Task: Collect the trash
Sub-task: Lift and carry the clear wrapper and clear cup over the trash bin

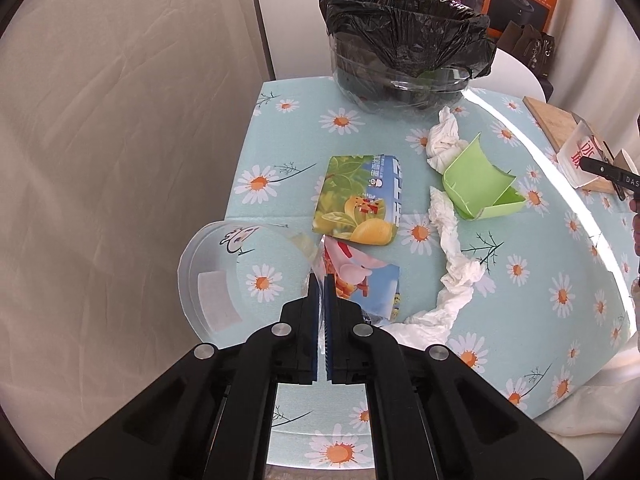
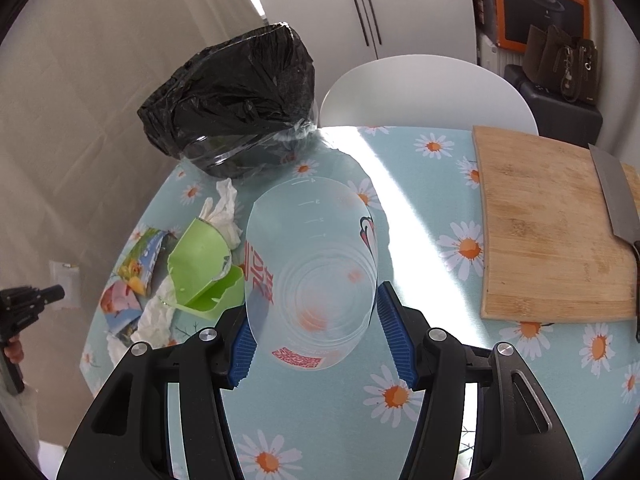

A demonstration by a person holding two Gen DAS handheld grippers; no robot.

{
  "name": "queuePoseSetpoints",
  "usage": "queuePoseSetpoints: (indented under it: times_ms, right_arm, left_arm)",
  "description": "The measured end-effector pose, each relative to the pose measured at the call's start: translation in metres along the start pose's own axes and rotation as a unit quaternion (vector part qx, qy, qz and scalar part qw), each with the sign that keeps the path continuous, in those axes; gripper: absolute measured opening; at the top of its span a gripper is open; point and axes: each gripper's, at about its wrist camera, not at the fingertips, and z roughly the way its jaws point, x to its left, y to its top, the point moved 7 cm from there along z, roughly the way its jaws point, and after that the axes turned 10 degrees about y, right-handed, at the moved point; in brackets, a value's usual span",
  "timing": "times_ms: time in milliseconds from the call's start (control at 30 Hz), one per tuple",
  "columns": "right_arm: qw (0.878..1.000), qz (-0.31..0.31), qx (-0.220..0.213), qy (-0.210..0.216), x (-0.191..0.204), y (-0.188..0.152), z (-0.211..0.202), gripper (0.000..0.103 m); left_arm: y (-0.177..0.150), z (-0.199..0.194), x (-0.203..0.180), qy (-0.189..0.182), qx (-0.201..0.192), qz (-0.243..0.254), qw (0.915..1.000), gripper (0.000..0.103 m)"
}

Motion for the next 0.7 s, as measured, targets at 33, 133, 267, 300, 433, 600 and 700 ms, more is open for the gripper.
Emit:
queuePoseSetpoints:
  times_ms: [33,133,267,300,433,600,700]
  right_arm:
    - [1.000,0.000,-0.003,0.005,0.002,0.002,-0.003,0.052]
    - [1.000,-0.023,-0.014,0.001,0.011,0.009,-0.013,0.052]
    - [0.999,-0.024,-0.026,0.007,0.018,0.012,-0.026,0.052]
    - [0.999,-0.025,-0.025,0.008,0.021,0.012,-0.028,0.052]
    - [0.998,-0.049,-0.027,-0.007,0.029,0.014,-0.041,0.052]
    - [0.997,-0.049,-0.058,-0.017,0.040,0.019,-0.062,0.052]
    - [0.995,-0.069,-0.062,-0.023,0.050,0.023,-0.068,0.052]
  left_arm:
    - [0.005,-0.004,0.000,0.000,-0.005,-0.002,1.0000,0.003]
    - [0.020,-0.015,-0.007,-0.004,-0.023,-0.001,0.9997,0.003]
    - [0.040,-0.025,-0.018,-0.005,-0.035,0.014,0.9993,0.003]
    - [0.045,-0.027,-0.021,-0.006,-0.039,0.019,0.9990,0.003]
    - [0.068,-0.033,-0.033,-0.020,-0.063,0.031,0.9973,0.003]
    - [0.095,-0.034,-0.049,-0.049,-0.084,0.051,0.9939,0.003]
    - [0.112,-0.034,-0.058,-0.067,-0.099,0.067,0.9906,0.003]
